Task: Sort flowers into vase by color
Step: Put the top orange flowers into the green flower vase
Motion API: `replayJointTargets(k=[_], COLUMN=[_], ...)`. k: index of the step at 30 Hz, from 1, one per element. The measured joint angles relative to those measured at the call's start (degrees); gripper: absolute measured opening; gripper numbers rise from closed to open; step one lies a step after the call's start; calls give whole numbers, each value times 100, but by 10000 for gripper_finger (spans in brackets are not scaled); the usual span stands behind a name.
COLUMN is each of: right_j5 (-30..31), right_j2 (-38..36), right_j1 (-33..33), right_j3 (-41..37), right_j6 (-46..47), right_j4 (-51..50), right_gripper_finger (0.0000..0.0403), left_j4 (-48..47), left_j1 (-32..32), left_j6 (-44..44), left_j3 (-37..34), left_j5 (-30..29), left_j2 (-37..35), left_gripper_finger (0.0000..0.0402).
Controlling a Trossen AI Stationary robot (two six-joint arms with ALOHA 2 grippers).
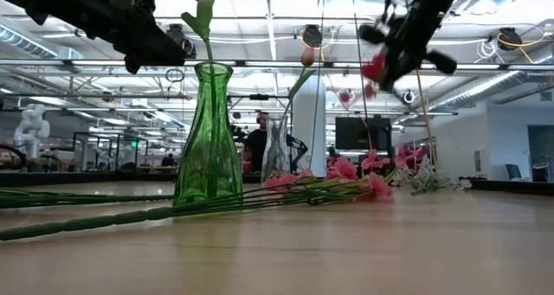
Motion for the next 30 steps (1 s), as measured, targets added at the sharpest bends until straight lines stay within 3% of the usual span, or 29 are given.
replayJointTargets(k=[8, 14, 17, 21, 24, 27, 30], right_j5=[892, 2009, 2342, 1815, 1213, 1243, 1266], right_j2=[-1228, -1245, -1019, -652, -347, -13, 380], right_j1=[1665, 3430, 4079, 4482, 4530, 4546, 4597], right_j3=[0, 0, 0, 4, 2, 2, 2], right_j6=[-44, -12, -741, -1898, -1931, -1958, -2887], right_j4=[12, 457, 1023, 1449, 1635, 2245, 3474], right_gripper_finger=[1, 1, 1, 3, 5, 3, 2], left_j4=[54, 38, 35, 28, -33, -133, -173], left_j1=[-846, -1779, -1987, -2056, -2056, -2056, -2056], left_j6=[3, 2, 4, 1, 1, -1, -5], left_j3=[0, 0, 0, 0, 0, 0, 0], left_j5=[-126, -843, -927, -919, -899, -768, -618], left_j2=[0, 0, 0, 0, 2, 0, 1], left_gripper_finger=[122, 122, 122, 122, 122, 122, 122])
